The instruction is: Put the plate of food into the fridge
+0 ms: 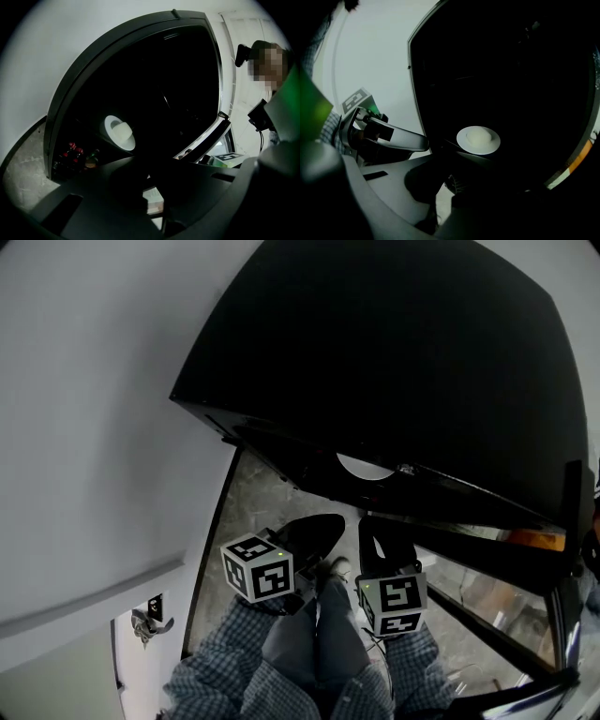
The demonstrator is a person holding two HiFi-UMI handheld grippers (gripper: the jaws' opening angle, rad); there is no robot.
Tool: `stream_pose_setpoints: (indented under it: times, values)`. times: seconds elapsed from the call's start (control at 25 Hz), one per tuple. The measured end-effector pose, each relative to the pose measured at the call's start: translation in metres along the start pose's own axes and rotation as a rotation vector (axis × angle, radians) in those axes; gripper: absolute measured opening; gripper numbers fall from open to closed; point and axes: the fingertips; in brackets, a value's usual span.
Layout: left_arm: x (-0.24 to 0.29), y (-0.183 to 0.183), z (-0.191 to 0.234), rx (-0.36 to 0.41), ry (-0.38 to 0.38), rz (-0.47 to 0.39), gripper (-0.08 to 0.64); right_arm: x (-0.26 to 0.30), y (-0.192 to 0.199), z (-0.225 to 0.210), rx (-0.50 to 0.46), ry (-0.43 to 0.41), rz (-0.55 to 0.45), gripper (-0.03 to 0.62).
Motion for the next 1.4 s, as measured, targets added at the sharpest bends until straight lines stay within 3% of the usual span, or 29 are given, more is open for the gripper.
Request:
stream_pose_setpoints:
  times: [0.4, 0.64, 1.04, 1.24, 1.4]
  values:
    - [-0.014, -0.029, -0.049, 0.095, 0.019, 0.028, 0.008, -0.042, -0.043, 0.004, 0.066, -0.026, -0.057, 0.006]
    - [-0.026, -0.040, -0.072, 0.133, 0.023, 0.031, 0.008, -0.059, -0.066, 0.006, 0.156, -0.039, -0.109, 0.006]
    - [-0.033, -0.065, -0.105, 0.273, 0.008, -0.005, 0.008, -0.076, -0.094, 0.020, 0.145, -0.071, -0.136, 0.006]
    - [-0.033, -0.081, -0.117, 0.254, 0.023, -0.083, 0.008, -0.078, -0.112, 0.025, 0.115, -0.080, -0.164, 0.006]
    - [-0.034, -0.094, -0.128, 0.301, 0.024, -0.125, 0.008, -0.083, -0.130, 0.025, 0.059, -0.083, -0.207, 0.006]
Point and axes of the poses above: the fingertips, and each gripper's own axes: x forward along the fingers, z to its left, y out of its underside, and after that the axes turned 9 degrees about -z, right-handed
